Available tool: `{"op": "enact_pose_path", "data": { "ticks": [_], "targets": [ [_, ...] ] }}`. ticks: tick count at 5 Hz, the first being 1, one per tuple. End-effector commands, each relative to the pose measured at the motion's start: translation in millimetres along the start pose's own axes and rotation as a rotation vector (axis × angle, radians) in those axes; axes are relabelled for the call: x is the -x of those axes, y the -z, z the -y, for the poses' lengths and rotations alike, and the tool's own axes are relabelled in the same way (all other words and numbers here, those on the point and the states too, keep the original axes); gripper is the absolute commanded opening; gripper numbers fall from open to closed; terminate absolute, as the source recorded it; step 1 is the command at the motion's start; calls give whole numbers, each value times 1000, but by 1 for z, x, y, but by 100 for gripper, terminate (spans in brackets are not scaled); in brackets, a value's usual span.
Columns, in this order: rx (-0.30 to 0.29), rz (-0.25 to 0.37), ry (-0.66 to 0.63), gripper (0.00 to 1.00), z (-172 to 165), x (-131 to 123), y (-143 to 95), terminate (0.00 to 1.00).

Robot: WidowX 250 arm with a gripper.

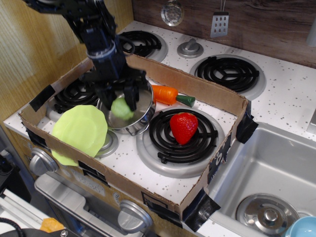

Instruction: Take broccoli out of pan

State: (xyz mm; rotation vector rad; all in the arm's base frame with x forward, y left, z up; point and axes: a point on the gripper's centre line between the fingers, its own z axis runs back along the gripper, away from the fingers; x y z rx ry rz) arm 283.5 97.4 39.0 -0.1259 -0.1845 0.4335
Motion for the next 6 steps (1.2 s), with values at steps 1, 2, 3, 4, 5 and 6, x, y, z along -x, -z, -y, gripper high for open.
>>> {"op": "enact_pose_path", "data": {
  "ticks": [1,2,3,4,5,6],
  "targets": [
    [57,124,-32,0,19,-30,-31,0],
    [-26,125,55,0,12,-49,-49,0],
    [-76,94,93,0,-8,-52,-60,0],
    [-147,90,81,0,-21,-48,-73,0],
    [-229,79,100,0,-46,-36,-75,0],
    [-267,73,98,0,-70,-23,-65,0]
  ]
}}
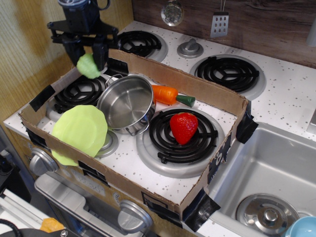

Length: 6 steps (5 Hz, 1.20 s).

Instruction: Take broccoli out of pan

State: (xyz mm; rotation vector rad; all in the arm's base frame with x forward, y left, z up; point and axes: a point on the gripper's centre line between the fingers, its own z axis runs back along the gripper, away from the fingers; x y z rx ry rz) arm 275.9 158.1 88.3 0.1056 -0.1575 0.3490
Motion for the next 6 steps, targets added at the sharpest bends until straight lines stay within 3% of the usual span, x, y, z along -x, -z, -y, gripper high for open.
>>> {"op": "enact_pose_path", "data": {
  "ticks": [1,2,4,5,6],
  "targets": [
    [-53,21,-11,0,-37,18,8,0],
    [-76,4,-25,0,-51,30,17,0],
    [-61,-27,-79,0,-62,59,31,0],
    [-51,-6,-71,100,-66,63,34,0],
    [-46,1,-50,100,-69,60,36,0]
  ]
}}
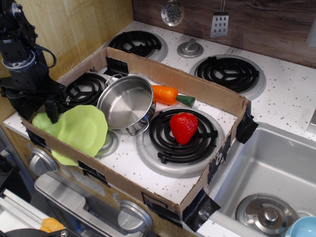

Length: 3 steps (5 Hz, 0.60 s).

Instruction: Take broccoli out of pan

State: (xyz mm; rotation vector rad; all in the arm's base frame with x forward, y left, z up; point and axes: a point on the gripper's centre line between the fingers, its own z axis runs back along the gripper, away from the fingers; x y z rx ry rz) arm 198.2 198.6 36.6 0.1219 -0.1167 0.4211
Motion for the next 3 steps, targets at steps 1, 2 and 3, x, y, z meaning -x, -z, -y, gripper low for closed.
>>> {"op": "enact_pose_path", "data": {
  "ticks": [1,2,3],
  "targets": [
    [-44,63,32,100,-7,-13,-17,0],
    [-79,55,50,100,-4,-28,-35,0],
    [-73,65,58,100,4,-47,-49,0]
  ]
}}
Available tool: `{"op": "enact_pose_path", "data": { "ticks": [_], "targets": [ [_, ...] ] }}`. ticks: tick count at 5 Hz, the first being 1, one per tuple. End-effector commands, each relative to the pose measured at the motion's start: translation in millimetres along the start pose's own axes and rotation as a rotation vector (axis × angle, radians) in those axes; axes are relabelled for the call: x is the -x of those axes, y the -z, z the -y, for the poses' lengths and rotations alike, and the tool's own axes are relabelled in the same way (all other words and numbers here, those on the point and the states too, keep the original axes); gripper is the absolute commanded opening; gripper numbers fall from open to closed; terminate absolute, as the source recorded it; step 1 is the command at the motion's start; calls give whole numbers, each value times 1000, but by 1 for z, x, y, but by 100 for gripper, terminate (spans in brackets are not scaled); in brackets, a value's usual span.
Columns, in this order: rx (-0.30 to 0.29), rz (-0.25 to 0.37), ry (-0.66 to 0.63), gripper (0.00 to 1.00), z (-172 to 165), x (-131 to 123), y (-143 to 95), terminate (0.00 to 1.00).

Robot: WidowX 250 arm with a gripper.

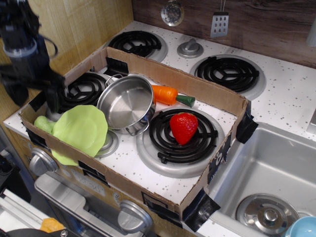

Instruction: Take broccoli out of pan

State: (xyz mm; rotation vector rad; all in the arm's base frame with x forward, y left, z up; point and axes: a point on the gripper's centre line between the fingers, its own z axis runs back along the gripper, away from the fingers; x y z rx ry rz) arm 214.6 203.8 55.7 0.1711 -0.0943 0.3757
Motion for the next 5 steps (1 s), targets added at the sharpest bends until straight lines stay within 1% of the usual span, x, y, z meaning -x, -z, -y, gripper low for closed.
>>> {"op": "enact_pose_path", "data": {
  "ticks": [1,2,3,4,5],
  "targets": [
    [-13,111,33,100,17,-52,-43,0],
    [15,97,54,100,43,-69,-42,0],
    [86,66,38,100,72,-72,-31,0],
    [60,50,23,100,92,-79,-44,0],
    [27,48,-3,100,103,-84,-67,100]
  ]
}}
